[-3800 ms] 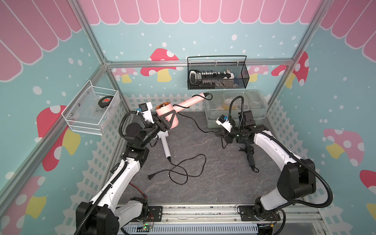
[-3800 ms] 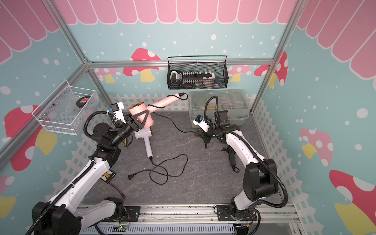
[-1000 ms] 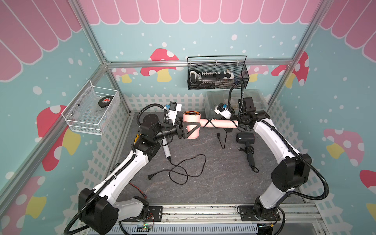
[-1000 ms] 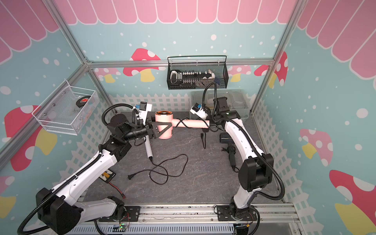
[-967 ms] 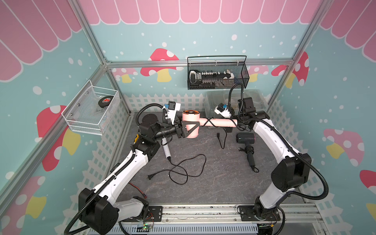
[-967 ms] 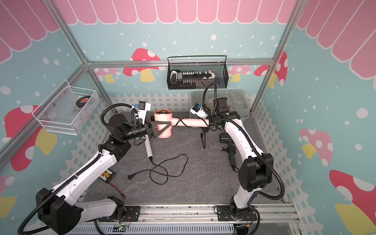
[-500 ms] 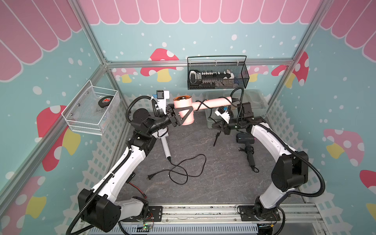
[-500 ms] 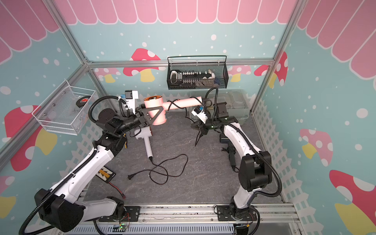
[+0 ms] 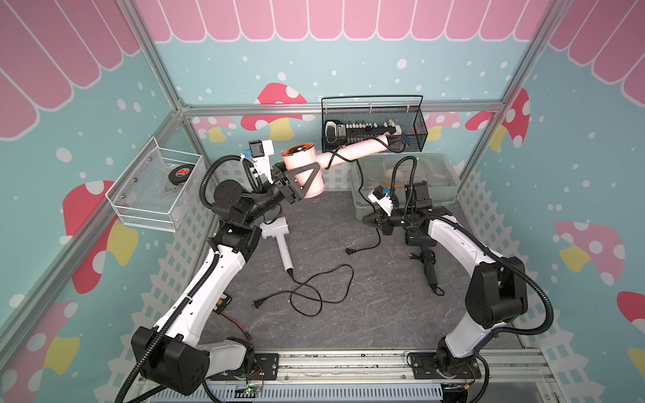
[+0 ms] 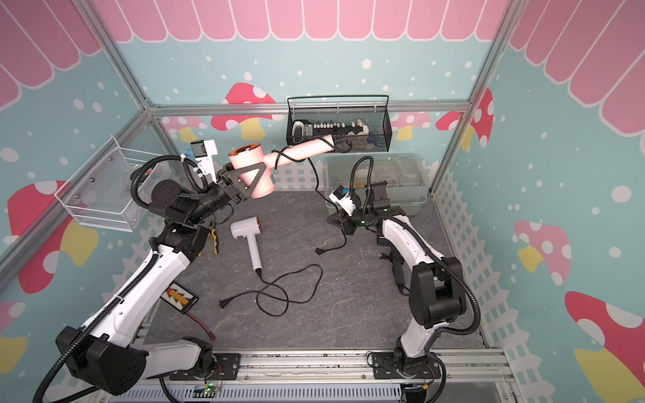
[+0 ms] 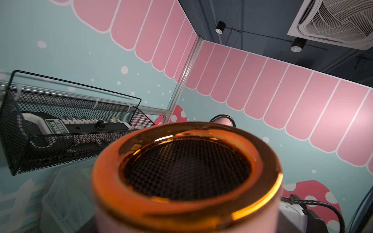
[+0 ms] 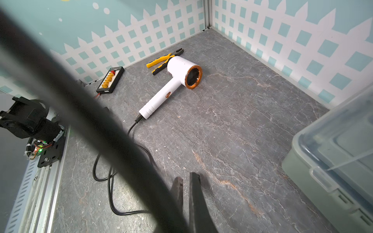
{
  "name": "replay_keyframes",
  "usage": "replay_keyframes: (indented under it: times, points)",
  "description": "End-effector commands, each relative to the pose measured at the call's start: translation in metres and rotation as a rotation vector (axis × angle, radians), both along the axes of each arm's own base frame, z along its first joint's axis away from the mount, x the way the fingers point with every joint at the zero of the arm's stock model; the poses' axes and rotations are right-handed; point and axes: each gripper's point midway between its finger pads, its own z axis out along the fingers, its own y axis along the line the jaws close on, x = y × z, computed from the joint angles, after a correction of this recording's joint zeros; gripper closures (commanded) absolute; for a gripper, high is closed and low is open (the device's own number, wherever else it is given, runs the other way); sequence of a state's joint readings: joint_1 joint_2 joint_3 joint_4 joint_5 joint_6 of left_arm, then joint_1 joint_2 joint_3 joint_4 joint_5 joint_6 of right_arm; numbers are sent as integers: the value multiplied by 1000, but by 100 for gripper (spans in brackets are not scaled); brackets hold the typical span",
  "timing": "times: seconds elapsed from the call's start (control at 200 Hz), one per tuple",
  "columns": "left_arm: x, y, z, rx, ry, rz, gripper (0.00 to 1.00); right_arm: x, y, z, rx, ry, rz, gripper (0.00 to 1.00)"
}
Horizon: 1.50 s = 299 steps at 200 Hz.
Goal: Wrap the cord around the hair dryer
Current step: Wrap the power cord around the hair dryer.
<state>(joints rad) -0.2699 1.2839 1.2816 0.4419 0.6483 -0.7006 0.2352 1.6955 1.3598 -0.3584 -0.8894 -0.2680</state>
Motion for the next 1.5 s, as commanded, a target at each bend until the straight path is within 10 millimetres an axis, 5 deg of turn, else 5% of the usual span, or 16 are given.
replay_keyframes:
  times: [0.0, 0.49, 0.705, 0.895, 1.03, 1.236, 1.491]
  points:
    - [-7, 24, 34, -72, -93, 95, 100, -4, 0, -11, 23, 30, 0, 92]
    - [13, 53, 26, -96, -50, 230, 100, -8, -3, -37, 27, 98, -49, 100]
    - [52, 80, -22, 25, 58, 493, 100, -30, 1, -37, -25, 88, -38, 100]
    - [81, 107, -69, 190, 164, 709, 100, -80, 26, -29, -219, 41, 93, 100]
    - [94, 117, -97, 304, 228, 782, 100, -116, 36, -6, -322, -5, 186, 100]
    - [110, 113, -144, 438, 351, 767, 100, -151, 41, 56, -399, -156, 255, 100]
    - [102, 64, -193, 605, 436, 573, 100, -134, 21, 111, -534, -358, 180, 100]
